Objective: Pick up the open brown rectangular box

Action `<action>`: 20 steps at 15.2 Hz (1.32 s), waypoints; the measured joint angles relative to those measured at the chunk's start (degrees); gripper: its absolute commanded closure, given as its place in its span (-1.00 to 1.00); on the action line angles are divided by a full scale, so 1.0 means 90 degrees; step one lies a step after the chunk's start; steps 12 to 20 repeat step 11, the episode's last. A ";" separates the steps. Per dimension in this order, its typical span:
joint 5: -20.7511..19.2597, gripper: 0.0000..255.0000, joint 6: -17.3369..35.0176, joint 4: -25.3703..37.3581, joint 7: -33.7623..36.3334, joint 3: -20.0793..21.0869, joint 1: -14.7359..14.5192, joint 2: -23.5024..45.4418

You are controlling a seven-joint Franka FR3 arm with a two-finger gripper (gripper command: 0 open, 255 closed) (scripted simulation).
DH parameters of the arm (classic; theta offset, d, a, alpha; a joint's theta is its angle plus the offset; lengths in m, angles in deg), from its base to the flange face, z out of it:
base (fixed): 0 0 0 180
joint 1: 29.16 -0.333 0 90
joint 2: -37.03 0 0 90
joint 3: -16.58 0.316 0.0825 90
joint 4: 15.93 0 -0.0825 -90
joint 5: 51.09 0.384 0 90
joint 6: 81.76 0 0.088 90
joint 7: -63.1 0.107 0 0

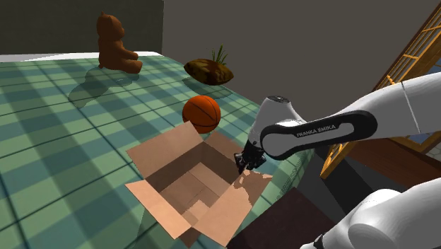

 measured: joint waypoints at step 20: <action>0.0019 1.00 -0.1140 0.0416 -0.0030 -0.0117 -0.0026 -0.0728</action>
